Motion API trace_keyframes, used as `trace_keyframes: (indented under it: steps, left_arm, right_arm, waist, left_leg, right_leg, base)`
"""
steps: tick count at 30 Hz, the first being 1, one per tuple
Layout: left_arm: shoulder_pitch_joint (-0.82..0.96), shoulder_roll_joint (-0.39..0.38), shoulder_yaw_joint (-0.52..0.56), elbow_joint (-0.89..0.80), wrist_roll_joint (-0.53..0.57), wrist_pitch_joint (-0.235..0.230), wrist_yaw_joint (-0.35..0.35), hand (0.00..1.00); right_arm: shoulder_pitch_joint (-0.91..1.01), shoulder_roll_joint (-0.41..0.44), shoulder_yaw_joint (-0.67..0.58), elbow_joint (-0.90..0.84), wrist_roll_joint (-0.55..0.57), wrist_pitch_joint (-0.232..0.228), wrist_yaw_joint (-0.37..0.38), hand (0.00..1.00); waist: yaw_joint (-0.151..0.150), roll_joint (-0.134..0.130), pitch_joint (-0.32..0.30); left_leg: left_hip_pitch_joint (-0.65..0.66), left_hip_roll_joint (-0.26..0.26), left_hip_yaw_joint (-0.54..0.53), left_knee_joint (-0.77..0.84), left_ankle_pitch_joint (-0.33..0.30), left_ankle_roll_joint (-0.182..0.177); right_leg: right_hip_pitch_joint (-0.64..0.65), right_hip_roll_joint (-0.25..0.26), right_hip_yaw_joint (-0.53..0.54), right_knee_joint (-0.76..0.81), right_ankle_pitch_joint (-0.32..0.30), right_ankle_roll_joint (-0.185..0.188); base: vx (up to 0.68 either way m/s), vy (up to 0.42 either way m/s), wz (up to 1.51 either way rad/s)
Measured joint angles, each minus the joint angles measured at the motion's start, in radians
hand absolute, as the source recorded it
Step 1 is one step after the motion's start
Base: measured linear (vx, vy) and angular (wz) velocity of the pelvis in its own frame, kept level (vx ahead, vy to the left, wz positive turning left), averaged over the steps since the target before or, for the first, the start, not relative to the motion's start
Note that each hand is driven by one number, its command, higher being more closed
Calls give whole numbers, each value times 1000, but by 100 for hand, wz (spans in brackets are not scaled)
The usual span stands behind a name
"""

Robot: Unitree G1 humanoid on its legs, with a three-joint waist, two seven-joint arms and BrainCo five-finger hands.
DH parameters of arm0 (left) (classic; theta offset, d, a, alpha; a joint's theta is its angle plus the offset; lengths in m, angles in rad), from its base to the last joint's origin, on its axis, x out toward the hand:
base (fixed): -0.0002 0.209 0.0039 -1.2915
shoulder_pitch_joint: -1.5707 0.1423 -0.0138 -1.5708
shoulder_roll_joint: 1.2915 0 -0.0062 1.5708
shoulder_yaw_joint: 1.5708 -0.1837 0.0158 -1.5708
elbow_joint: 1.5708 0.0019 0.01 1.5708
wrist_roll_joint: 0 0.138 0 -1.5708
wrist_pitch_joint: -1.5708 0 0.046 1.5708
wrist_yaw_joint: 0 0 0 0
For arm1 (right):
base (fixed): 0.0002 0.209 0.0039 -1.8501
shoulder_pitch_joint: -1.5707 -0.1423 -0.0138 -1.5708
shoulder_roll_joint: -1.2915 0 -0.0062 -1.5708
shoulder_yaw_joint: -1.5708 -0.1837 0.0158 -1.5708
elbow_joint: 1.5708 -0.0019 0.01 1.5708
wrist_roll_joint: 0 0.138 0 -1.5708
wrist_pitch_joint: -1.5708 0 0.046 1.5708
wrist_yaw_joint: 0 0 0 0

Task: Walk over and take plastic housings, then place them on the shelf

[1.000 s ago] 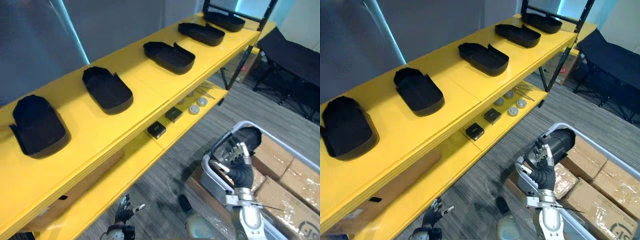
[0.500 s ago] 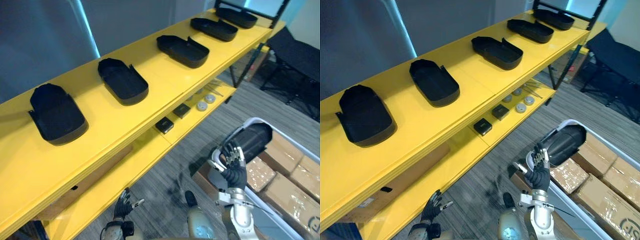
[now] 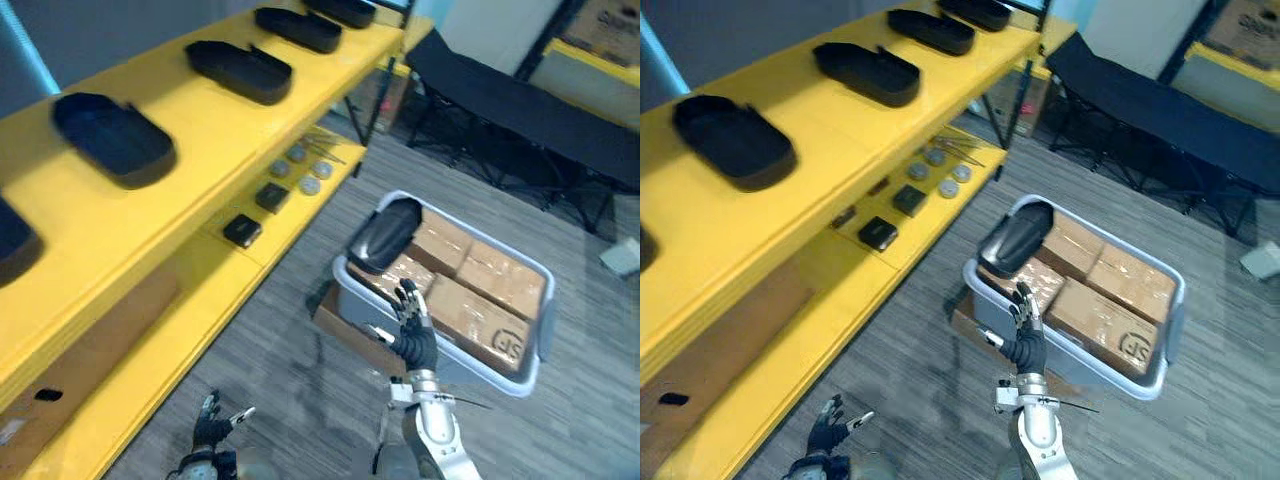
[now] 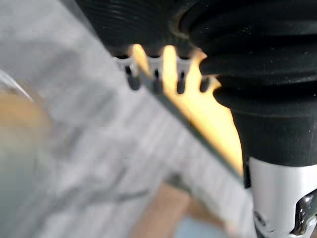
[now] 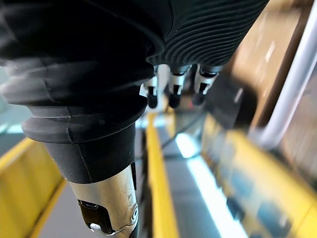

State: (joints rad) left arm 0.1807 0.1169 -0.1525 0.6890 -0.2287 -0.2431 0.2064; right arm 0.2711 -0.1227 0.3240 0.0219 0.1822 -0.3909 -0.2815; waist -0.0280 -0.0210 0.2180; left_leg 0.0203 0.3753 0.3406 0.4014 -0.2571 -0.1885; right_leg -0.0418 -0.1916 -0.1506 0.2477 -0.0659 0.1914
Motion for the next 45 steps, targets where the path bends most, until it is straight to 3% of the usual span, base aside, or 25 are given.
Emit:
trace_keyframes:
  steps: [2,3,5,6,8,9,11,12,15,20,23,24,27,29,32,37,40,42,45]
  left_arm:
    - [-24,-43,-46,-4,-40,-7,9,0]
    - [-26,-58,-69,-12,-56,-10,9,0]
    - [-23,-66,-89,-15,-80,-11,9,0]
    - [-21,-69,-102,-17,-80,-12,8,0]
    - [-15,-69,-105,-41,-88,-12,8,0]
    - [0,-63,-103,-62,-101,-16,8,0]
    - [3,-45,-104,-64,-105,-16,7,0]
    - [3,-37,-104,-64,-89,-16,5,0]
    - [-2,1,-105,-64,-19,-15,-10,0]
    - [-20,14,-108,-104,50,-8,0,0]
    - [-39,17,-97,-142,14,-7,30,0]
    - [-43,16,-94,-159,-6,-3,29,0]
    - [-68,7,-93,-188,-6,-2,9,0]
    - [-70,-5,-94,-199,-2,-1,-15,0]
    - [-55,-6,-104,-197,11,-2,-37,0]
    - [-62,-7,-119,-195,11,-20,-64,0]
    - [-65,-8,-134,-192,9,-40,-70,0]
    - [-83,-13,-146,-172,1,-48,-72,0]
    - [-102,-14,-146,-152,-8,-50,-71,0]
  right_arm:
    - [25,-35,-43,-3,0,5,25,0]
    - [49,-54,-80,-13,-2,5,34,0]
    - [80,-56,-138,-21,1,0,43,0]
    - [96,-73,-177,-21,23,-11,45,0]
    - [100,-91,-212,-19,43,-24,49,0]
    - [84,-107,-216,-7,40,-28,66,0]
    - [71,-96,-210,-1,40,-32,69,0]
    - [66,-88,-192,17,39,-54,70,0]
    - [-14,-70,-185,80,11,-72,59,0]
    - [-152,-60,-185,152,10,-76,7,0]
    - [-288,-60,-243,281,14,-22,-52,0]
    - [-367,-63,-281,353,42,20,-61,0]
    - [-604,-113,-352,539,109,96,-97,0]
    - [-770,-189,-361,644,179,151,-90,0]
    - [-922,-252,-361,766,218,191,-70,0]
    - [-1036,-334,-359,872,237,219,-43,0]
    - [-1113,-362,-358,925,237,247,-39,0]
    - [-1160,-384,-352,980,237,288,-47,0]
    - [-1193,-388,-340,1033,238,330,-53,0]
  waist:
    - [-24,17,0]
    - [-43,24,2]
    - [-48,17,11]
    - [-47,34,8]
    - [-42,57,17]
    - [-36,76,20]
    - [-41,62,20]
    - [-37,42,29]
    - [-10,11,39]
    - [1,14,41]
    - [18,25,48]
    - [26,31,68]
    - [63,54,134]
    - [107,77,184]
    - [134,87,211]
    - [179,98,221]
    - [189,122,249]
    - [216,148,266]
    - [235,153,266]
  left_leg:
    - [18,0,0,-6,69,6]
    - [18,2,-4,31,113,26]
    - [-28,11,-16,155,149,71]
    - [-59,-18,-42,149,71,79]
    - [-80,-90,-96,49,51,86]
    - [-88,-149,-150,-65,44,51]
    - [-81,-197,-153,-112,59,36]
    - [-87,-217,-161,-116,63,34]
    - [-112,-219,-135,-103,65,40]
    - [-123,-226,-146,-101,62,47]
    - [-168,-231,-226,-78,64,51]
    - [-171,-232,-246,-69,64,51]
    - [-208,-232,-285,-37,64,50]
    - [-251,-233,-316,-24,75,51]
    - [-289,-242,-354,-22,95,49]
    - [-325,-255,-391,-3,98,51]
    - [-342,-260,-415,14,97,52]
    - [-350,-261,-419,24,97,52]
    - [-372,-264,-431,27,103,57]
  right_leg:
    - [21,6,-4,-15,-13,-20]
    - [46,5,-7,-21,-18,-28]
    - [79,-16,-5,-36,-26,-43]
    - [80,-21,7,-47,-28,-45]
    - [58,-25,26,-51,-26,-41]
    - [20,-23,57,-51,-19,-28]
    - [8,-45,68,-79,8,-7]
    - [10,-54,68,-123,41,-2]
    - [8,-53,67,-222,119,-7]
    - [8,-52,41,-278,169,-16]
    - [15,-45,-15,-292,187,-13]
    - [32,-45,-37,-291,187,-13]
    - [38,-40,-73,-286,188,-11]
    - [18,-35,-96,-282,196,-16]
    - [2,-34,-130,-275,200,-16]
    - [3,-40,-179,-274,200,-16]
    - [7,-40,-206,-265,200,-15]
    - [3,-42,-210,-256,199,-15]
    - [-11,-42,-226,-251,197,-14]
  base:
    - [71,-269,-17]
    - [63,-223,-15]
    - [23,-167,-23]
    - [-3,-69,-44]
    - [-43,86,-56]
    - [-71,147,-51]
    - [-53,103,-23]
    - [-59,93,-16]
    - [-50,81,-32]
    - [-11,25,-16]
    - [-30,4,31]
    - [-83,15,43]
    - [-148,18,35]
    - [-148,11,32]
    - [-65,-1,33]
    - [12,27,26]
    - [-14,28,17]
    - [-36,36,8]
    - [-39,19,11]
